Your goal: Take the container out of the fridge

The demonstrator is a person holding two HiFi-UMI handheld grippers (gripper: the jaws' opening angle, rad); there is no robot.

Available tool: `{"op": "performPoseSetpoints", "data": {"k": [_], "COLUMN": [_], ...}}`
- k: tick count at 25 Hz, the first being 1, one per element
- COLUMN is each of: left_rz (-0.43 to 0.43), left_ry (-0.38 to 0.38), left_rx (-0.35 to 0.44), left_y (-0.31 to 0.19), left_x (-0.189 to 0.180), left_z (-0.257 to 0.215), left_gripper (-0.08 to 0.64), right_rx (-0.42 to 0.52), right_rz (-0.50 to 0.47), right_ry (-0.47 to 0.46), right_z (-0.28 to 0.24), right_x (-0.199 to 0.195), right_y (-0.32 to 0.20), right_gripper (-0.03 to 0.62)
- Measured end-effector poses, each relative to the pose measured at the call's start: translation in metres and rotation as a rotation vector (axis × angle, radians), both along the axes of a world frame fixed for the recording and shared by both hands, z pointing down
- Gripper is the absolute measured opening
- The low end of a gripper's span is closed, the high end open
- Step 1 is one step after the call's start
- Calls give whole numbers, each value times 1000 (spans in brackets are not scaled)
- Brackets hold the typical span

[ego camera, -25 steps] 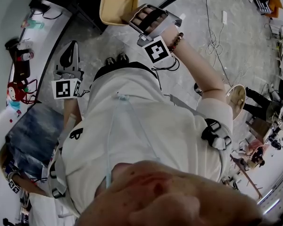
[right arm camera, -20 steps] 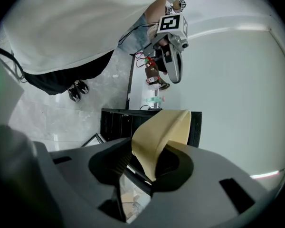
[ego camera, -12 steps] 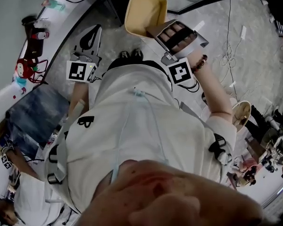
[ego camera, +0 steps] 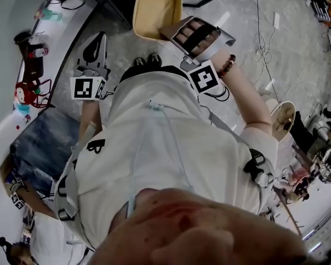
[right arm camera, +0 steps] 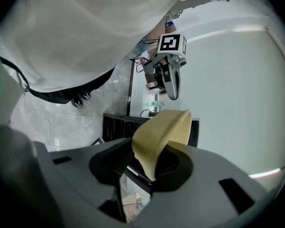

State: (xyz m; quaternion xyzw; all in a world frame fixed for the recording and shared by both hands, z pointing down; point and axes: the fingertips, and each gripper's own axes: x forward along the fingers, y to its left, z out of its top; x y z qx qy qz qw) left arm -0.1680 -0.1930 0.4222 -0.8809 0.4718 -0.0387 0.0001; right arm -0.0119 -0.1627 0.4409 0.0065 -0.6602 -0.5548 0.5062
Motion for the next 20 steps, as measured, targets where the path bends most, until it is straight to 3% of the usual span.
{"op": "performPoseSetpoints", "data": {"k": [20], "left_rz": [1], "left_ry": [-2], "left_rx": [-4], "left_y": [3], "left_x": [-4], "left_z": [-1], "left_gripper": [9], "right_rx": [7], "right_rz": [1], "right_ry": [22], "right_z": [-2], "right_x": [3], "right_y": [-1], "right_gripper": [123]}}
